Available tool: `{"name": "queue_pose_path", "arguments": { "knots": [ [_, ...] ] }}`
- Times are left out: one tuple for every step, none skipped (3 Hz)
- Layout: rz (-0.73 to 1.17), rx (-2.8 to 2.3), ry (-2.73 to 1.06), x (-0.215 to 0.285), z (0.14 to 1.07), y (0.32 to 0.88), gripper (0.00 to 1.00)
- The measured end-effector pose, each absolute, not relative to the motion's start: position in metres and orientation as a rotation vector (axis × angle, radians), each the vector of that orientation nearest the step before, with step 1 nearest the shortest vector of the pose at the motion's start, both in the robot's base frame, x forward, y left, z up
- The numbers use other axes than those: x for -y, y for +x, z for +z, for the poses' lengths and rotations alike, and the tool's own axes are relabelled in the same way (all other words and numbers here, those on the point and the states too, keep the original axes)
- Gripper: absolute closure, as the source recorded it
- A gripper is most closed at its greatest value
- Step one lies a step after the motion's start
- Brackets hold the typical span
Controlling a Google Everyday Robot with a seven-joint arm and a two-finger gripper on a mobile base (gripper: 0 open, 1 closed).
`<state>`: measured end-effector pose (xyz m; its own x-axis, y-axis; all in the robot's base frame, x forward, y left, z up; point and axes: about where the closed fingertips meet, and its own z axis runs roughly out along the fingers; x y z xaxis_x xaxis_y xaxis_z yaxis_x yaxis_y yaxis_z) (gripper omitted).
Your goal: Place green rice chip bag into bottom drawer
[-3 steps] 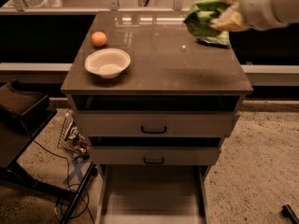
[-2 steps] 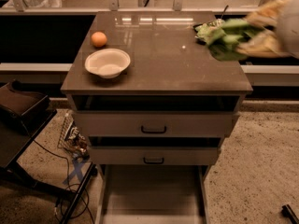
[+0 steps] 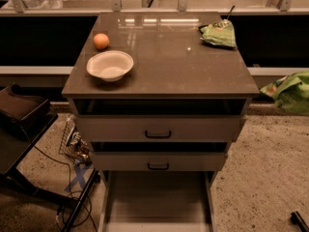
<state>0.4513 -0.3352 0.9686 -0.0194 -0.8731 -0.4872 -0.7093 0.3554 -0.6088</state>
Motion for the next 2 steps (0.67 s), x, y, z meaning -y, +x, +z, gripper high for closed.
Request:
{"name": "queue_pose_path", "arguments": {
  "knots": [
    [-0.146,-1.806,-1.445,0.3353,0.9500,0.4412,1.00],
    [-0.155,-1.799,-1.446,0.3325,0.9530,0.4411,1.00]
  ]
}}
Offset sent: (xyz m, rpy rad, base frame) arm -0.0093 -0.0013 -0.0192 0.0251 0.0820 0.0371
